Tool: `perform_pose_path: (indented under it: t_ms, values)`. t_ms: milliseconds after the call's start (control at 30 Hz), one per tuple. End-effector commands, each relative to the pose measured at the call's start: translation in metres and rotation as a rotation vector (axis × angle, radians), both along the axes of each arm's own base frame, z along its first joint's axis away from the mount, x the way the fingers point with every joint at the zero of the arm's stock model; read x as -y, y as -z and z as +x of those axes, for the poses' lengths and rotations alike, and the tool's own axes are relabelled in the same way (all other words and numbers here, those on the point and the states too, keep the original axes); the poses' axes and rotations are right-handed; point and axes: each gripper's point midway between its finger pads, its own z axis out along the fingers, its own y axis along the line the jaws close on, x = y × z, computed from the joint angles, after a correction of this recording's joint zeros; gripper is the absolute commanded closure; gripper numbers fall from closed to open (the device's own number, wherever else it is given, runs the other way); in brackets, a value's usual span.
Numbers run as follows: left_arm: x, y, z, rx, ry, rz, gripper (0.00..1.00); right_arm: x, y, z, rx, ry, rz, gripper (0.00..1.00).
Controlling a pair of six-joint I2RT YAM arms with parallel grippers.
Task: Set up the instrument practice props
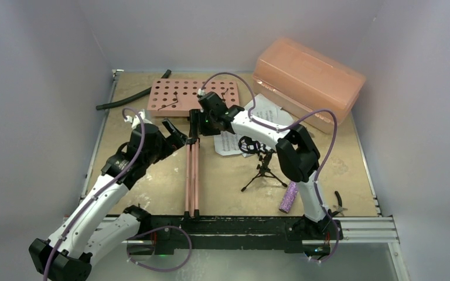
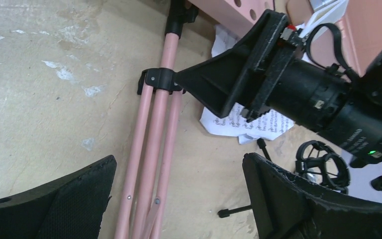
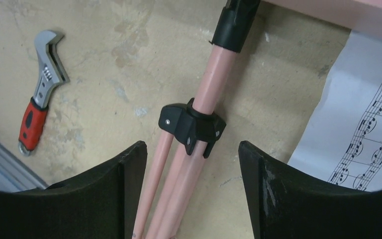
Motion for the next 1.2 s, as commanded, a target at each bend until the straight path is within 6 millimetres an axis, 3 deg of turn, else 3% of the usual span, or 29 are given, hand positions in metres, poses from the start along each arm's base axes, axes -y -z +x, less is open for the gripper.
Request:
perform_pose_path:
  t_ms: [0, 267, 467, 700, 1167]
  values:
    - [0.003, -0.025, 0.009, 0.090, -0.026, -0.071, 0.02, -0.009, -0.021, 0.024, 0.112, 0.103, 0.035, 0.31]
    - [0.010, -0.039, 0.011, 0.155, 0.035, -0.079, 0.02, -0.012, 0.006, 0.033, 0.109, 0.155, 0.016, 0.37]
    - [0.014, -0.026, 0.010, 0.125, 0.060, -0.065, 0.02, -0.017, 0.016, 0.041, 0.127, 0.172, 0.002, 0.40]
    - [0.020, -0.015, 0.015, 0.102, 0.096, -0.044, 0.02, -0.023, 0.030, 0.035, 0.137, 0.163, -0.044, 0.40]
    - [0.017, -0.017, 0.019, 0.104, 0.113, 0.018, 0.02, -0.032, 0.050, 0.055, 0.221, 0.207, -0.110, 0.44]
